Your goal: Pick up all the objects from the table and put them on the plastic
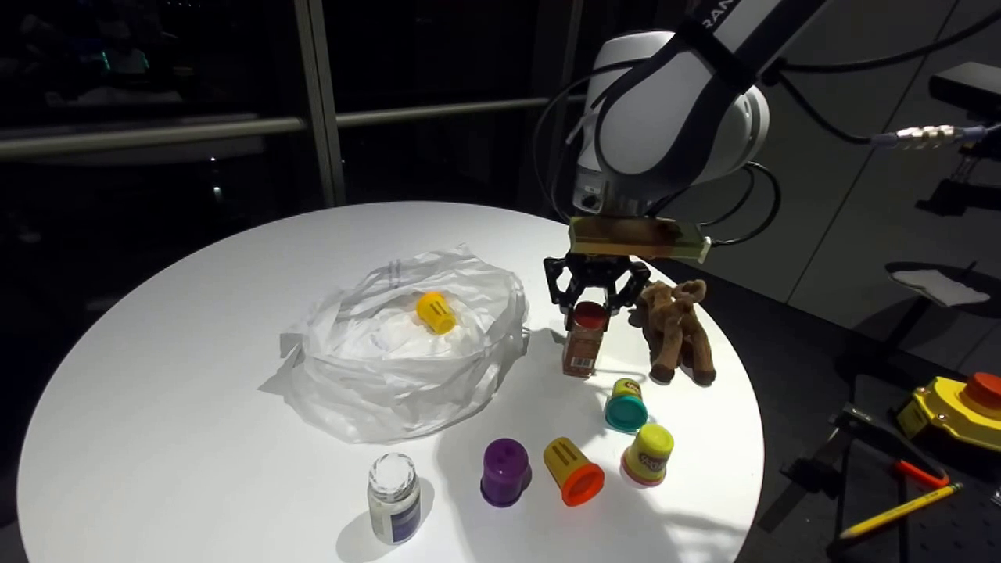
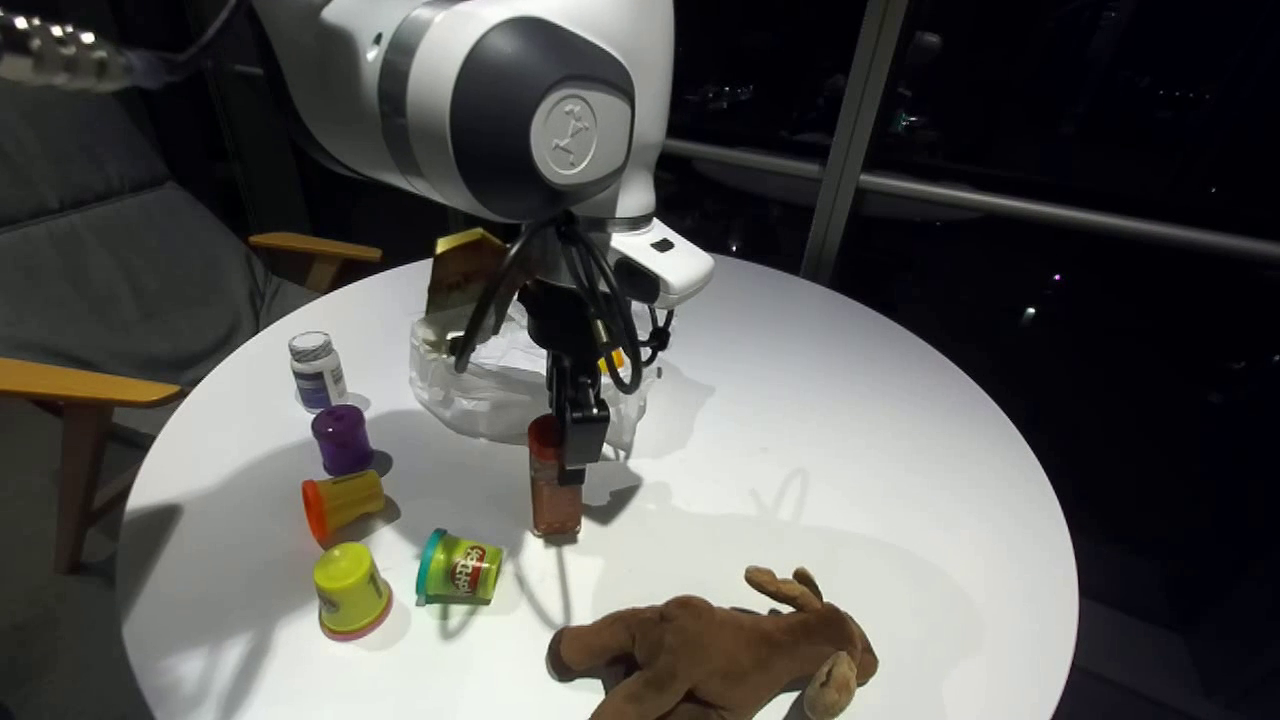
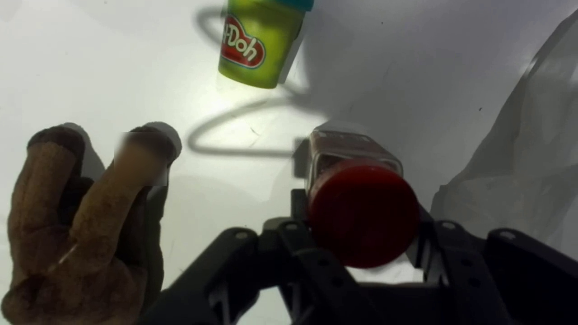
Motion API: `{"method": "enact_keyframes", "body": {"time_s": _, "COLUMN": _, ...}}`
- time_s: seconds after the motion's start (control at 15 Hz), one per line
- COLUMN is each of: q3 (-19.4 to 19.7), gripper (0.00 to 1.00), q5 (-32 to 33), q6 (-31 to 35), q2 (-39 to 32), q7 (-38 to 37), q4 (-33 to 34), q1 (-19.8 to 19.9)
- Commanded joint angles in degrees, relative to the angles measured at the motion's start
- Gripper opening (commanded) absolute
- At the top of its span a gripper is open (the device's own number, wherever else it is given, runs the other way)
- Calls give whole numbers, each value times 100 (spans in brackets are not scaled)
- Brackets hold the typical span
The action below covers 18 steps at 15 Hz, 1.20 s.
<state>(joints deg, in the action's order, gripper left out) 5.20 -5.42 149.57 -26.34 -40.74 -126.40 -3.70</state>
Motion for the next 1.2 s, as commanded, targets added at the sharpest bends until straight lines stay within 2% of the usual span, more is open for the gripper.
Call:
{"method": "enact_keyframes", "body": {"time_s": 0.0, "q3": 159, "gripper": 24, "q5": -12, "q6": 191, "q2": 615, "q7": -151, "q4": -391, "q1": -163}}
{"method": "enact_keyframes", "body": {"time_s": 0.13, "q3": 285, "gripper": 24, "q5": 163, "q6": 101, "q2": 995, "q7": -379, "q4": -490, "q1": -307}}
{"method": "enact_keyframes", "body": {"time_s": 0.27, "q3": 491, "gripper": 24, "q5": 643, "q6": -413, "q2": 1455, "q7": -873, "q4": -399, "q1": -559}}
{"method": "enact_keyframes", "body": {"time_s": 0.4, "q3": 405, "gripper": 24, "q5": 1051, "q6": -1042, "q2": 1756, "q7": -1207, "q4": -91, "q1": -590}}
{"method": "enact_keyframes", "body": {"time_s": 0.6, "q3": 11, "gripper": 24, "q5": 1282, "q6": -2050, "q2": 1874, "q7": -1206, "q4": 657, "q1": -474}}
{"method": "enact_keyframes", "body": {"time_s": 0.73, "q3": -174, "gripper": 24, "q5": 1294, "q6": -2440, "q2": 1641, "q7": -1153, "q4": 1256, "q1": -425}}
{"method": "enact_keyframes", "body": {"time_s": 1.0, "q3": -335, "gripper": 24, "q5": 1660, "q6": -2595, "q2": 684, "q7": -1256, "q4": 2516, "q1": -512}}
{"method": "enact_keyframes", "body": {"time_s": 1.13, "q3": -357, "gripper": 24, "q5": 1543, "q6": -2654, "q2": 160, "q7": -1082, "q4": 3105, "q1": -516}}
